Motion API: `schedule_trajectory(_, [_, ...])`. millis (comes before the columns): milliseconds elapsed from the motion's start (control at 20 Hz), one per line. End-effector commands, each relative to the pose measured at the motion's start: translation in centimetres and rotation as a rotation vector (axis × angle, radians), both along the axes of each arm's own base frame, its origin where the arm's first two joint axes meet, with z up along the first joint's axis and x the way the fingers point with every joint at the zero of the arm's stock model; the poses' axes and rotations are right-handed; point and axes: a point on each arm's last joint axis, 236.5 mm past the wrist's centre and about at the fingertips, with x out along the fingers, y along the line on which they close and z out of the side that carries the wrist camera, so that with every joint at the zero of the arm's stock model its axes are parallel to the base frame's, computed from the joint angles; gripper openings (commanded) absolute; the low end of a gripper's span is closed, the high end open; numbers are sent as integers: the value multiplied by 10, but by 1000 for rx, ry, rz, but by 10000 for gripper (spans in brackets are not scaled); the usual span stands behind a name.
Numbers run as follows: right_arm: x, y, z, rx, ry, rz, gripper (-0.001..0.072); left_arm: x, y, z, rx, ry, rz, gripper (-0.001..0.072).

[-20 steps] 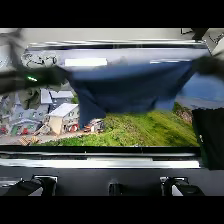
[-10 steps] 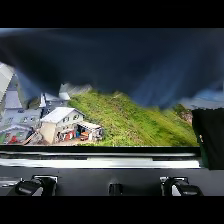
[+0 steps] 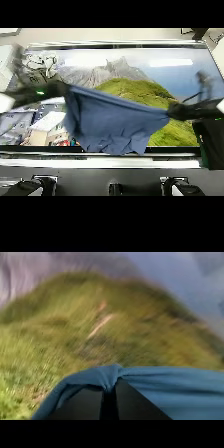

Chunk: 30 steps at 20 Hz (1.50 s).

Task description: Fold the clothes and pants, and hang the long-sleeved shirts on hangers.

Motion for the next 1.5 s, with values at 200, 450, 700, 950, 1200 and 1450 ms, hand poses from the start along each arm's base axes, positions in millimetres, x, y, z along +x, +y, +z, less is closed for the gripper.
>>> schedule_trajectory(200, [-3, 20, -137, 220, 177, -312, 36, 14, -43, -177, -328, 557, 176, 139])
schedule_trajectory(450, [61, -12, -59, 69, -61, -237, 41, -5, -8, -129, -306, 587, -64, 720])
schedule_trajectory(700, [65, -44, -22, -114, -86, -169, 191, -76, 32, -129, -221, 710, -124, 720])
schedule_trajectory(950, [36, -43, -54, -150, 50, -87, 710, -165, -43, -197, -264, 850, -149, 720])
schedule_trajectory(1200, [44, -86, -55, -220, 49, -192, 709, -188, -126, -209, -295, 763, -169, 720])
schedule_trajectory(1450, [13, -68, -81, 2, 236, -92, 706, -197, -169, -230, -331, 808, -131, 714])
